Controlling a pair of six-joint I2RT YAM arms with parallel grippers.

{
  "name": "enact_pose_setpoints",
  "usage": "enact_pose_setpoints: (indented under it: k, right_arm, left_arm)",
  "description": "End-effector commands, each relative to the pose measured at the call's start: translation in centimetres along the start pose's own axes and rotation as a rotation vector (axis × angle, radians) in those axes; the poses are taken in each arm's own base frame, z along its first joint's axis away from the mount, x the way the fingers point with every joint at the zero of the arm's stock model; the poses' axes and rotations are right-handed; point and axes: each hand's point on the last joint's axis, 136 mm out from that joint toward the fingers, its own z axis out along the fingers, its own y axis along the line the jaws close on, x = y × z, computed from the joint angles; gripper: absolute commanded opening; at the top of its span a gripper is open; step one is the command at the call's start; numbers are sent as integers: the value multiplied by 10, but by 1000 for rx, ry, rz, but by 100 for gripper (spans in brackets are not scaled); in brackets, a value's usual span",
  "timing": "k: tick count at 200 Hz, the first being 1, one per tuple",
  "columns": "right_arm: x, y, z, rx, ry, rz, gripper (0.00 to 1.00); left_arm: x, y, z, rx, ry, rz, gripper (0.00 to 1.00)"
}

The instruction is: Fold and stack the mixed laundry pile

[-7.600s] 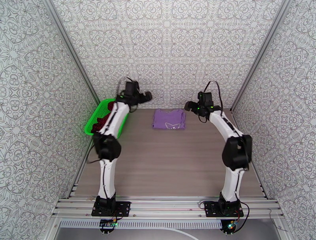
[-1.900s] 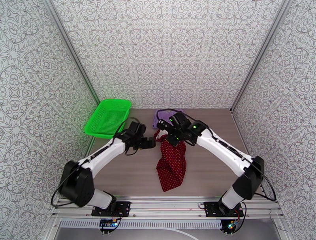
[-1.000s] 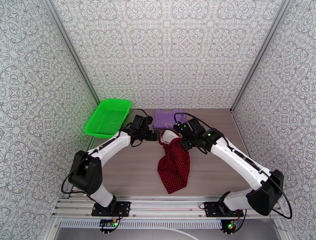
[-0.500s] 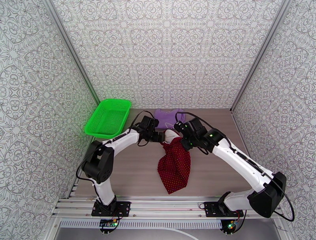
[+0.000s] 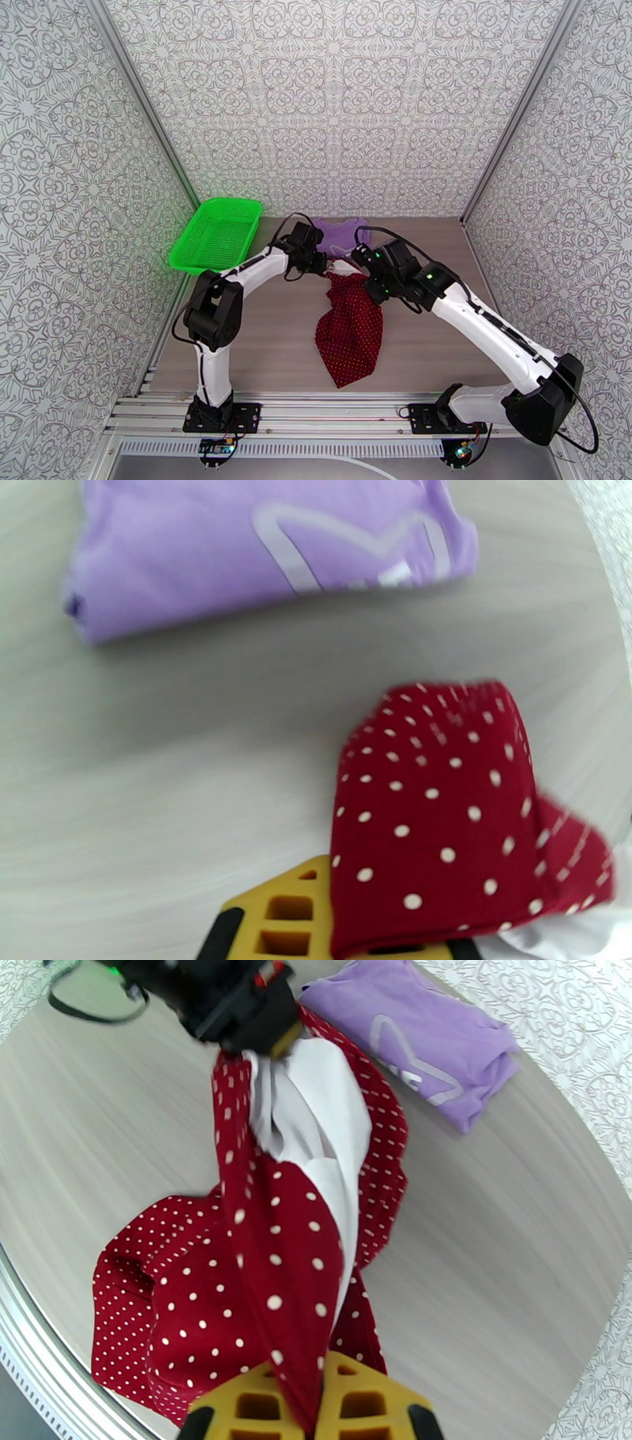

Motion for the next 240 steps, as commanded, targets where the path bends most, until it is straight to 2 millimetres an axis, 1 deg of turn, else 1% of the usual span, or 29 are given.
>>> enact_pose_setpoints:
  k: [1, 15, 28, 31, 46, 56, 68, 88, 100, 118, 132, 142, 147, 151, 161, 164, 167, 179, 186, 196, 197, 202, 218, 224, 226, 240]
  right_arm:
    - [5, -24, -15, 118, 20, -11, 0]
    - [0, -32, -23, 153, 14, -31, 0]
    - [-10, -40, -32, 179, -3, -46, 0]
    - [-13, -41, -35, 185, -6, -50, 0]
    - [-29, -49, -50, 214, -46, -66, 0]
    - [-39, -52, -59, 222, -73, -81, 0]
    - [-54, -55, -72, 226, -118, -97, 0]
    - [-75, -56, -88, 215, -181, -122, 0]
    - [-86, -53, -94, 194, -207, -139, 0]
    - [-93, -51, -95, 179, -210, -148, 0]
    - [-89, -48, -90, 158, -186, -143, 0]
    - [-81, -45, -84, 140, -166, -130, 0]
    - [-75, -42, -80, 127, -154, -116, 0]
    - [-71, -40, -78, 117, -149, -109, 0]
    - [-56, -34, -68, 86, -125, -78, 0]
    - [-51, -32, -65, 76, -117, -69, 0]
    - [-46, -30, -63, 67, -113, -56, 0]
    - [-24, -19, -52, 19, -81, -5, 0]
    - [-11, -11, -47, -17, -65, 27, 2]
    - [4, 1, -42, -73, -51, 73, 8]
    - [9, 4, -39, -86, -40, 83, 9]
    - [18, 10, -35, -113, -26, 105, 13]
    - [41, 32, -24, -201, 13, 166, 22]
    - [50, 42, -19, -232, 33, 193, 28]
    - [52, 43, -18, -236, 37, 196, 28]
    - [73, 60, -7, -284, 82, 251, 45]
  left_arm:
    - [-49, 27, -98, -206, -137, 26, 0]
    - [-68, 31, -147, -273, -188, 38, 0]
    - [-82, 30, -186, -298, -228, 41, 0]
    - [-89, 27, -199, -298, -254, 44, 0]
    - [-99, 22, -237, -313, -299, 55, 0]
    - [-103, 20, -258, -324, -327, 58, 0]
    - [-105, 18, -277, -326, -359, 57, 0]
    - [-106, 12, -299, -310, -400, 56, 0]
    - [-104, 10, -306, -304, -408, 57, 0]
    - [-96, 11, -309, -310, -391, 54, 0]
    - [-85, 12, -307, -318, -367, 51, 0]
    - [-73, 11, -303, -324, -345, 53, 0]
    - [-67, 10, -302, -326, -342, 56, 0]
    - [-60, 10, -297, -331, -326, 56, 0]
    - [-45, 9, -293, -331, -319, 51, 0]
    - [-36, 12, -285, -334, -298, 49, 0]
    - [-31, 13, -283, -334, -292, 43, 0]
    - [-11, 18, -277, -323, -283, 11, 0]
    - [-1, 21, -276, -317, -281, -4, 0]
    - [12, 25, -275, -318, -280, -28, 0]
    - [13, 26, -275, -318, -280, -31, 0]
    - [18, 27, -275, -316, -280, -44, 0]
    - [35, 27, -271, -300, -277, -57, 0]
    - [42, 27, -268, -294, -273, -63, 0]
    - [44, 27, -266, -292, -271, -64, 0]
    - [63, 28, -254, -283, -256, -81, 0]
